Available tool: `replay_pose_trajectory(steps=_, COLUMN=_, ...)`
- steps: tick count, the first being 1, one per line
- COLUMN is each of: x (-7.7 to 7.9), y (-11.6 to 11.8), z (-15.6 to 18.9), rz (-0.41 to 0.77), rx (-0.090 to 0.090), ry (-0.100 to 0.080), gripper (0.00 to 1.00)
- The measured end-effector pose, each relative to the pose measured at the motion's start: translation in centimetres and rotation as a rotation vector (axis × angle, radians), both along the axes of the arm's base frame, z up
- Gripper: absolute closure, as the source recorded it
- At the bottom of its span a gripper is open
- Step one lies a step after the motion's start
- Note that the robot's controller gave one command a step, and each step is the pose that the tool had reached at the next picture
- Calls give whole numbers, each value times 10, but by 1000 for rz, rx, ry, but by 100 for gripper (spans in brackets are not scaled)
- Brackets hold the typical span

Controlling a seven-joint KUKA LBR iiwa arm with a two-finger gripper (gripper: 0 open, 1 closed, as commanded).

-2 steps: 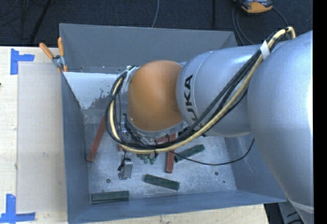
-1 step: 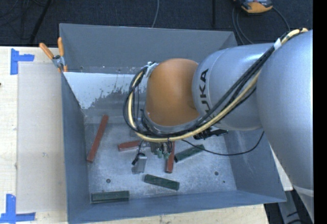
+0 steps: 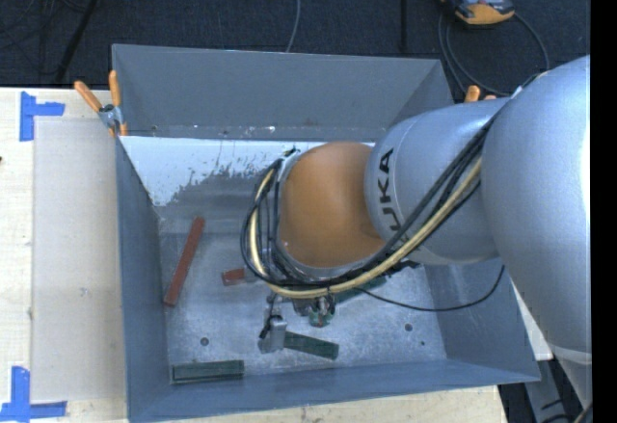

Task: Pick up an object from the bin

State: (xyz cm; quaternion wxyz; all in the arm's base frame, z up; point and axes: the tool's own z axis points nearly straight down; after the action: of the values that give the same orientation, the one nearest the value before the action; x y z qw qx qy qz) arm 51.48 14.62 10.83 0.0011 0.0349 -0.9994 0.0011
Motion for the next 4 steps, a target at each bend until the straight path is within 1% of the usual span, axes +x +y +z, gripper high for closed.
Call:
replay_pose_trajectory(steps=1, x=27, y=-17, z=21, rz=366, rx=4, ry=1, gripper=0)
replay_pose_trajectory(steps=2, x=24, y=-46, z=-6, rz=422, rx=3, ry=-8, gripper=0)
replay_pose_trajectory(steps=3, x=45, y=-54, z=-23, rz=297, rx=4, ry=1, gripper=0)
replay_pose_trajectory(steps=4, x=56, y=-1, z=-19, rz=327, rx=3, ry=-3, gripper=0)
